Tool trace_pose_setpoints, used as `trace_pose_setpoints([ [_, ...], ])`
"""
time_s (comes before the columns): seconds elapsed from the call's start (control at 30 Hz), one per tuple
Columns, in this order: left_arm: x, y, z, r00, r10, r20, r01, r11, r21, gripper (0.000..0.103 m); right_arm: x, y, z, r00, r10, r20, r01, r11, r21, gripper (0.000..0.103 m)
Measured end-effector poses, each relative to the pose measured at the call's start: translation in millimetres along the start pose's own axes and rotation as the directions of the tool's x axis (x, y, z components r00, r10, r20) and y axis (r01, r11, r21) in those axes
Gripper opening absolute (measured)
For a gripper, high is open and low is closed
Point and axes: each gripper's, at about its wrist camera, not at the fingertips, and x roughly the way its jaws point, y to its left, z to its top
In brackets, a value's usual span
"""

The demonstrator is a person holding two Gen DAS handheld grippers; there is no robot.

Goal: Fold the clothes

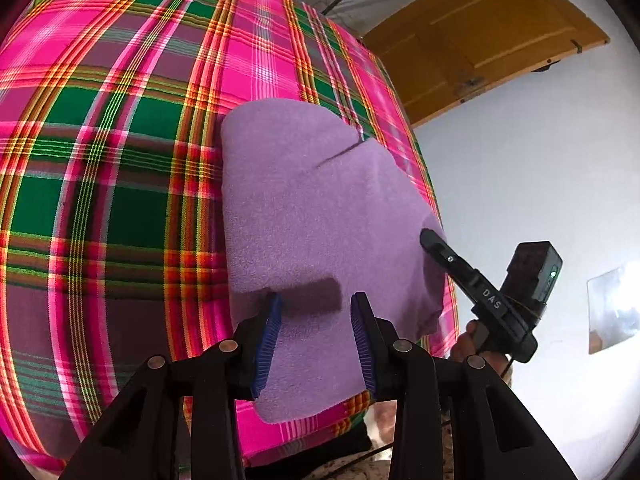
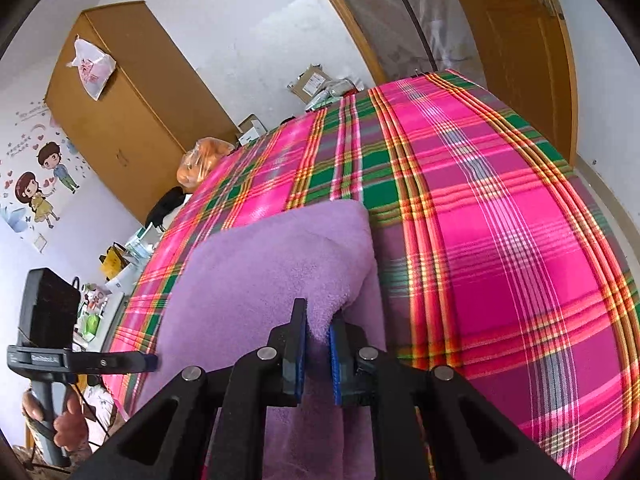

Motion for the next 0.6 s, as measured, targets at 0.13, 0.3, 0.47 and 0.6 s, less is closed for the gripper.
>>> trace_pose_setpoints([
  [0.13, 2.1, -2.4, -3.3, 1.000, 0.026, 0.014, -0.026, 0.999, 0.025, 0.037, -0.2, -4.0, -3.2, 1.000, -0.011, -0.006, 0.011, 1.000, -0.001, 0.016],
  [0.3, 7.4, -3.1, -4.7, 0.999, 0.041, 0.029, -0.041, 0.999, 0.012, 0.038, -28.1, -6.3, -21.8, 0.998, -0.018, 0.055, 0.017, 1.000, 0.017, 0.017],
  [0.47, 10.4, -9.1, -8.3, 0.997, 0.061, 0.053, -0.062, 0.998, 0.032, 0.038, -56.1, -14.5, -53.1, 0.996, -0.001, 0.093, -0.007, 0.997, 0.080, 0.024],
  [0.6, 9.7, -10.1, -10.8, 0.995, 0.070, 0.068, -0.073, 0.997, 0.034, 0.038, -74.7, -9.3, -84.0, 0.992, 0.026, 0.122, -0.032, 0.998, 0.054, 0.030],
])
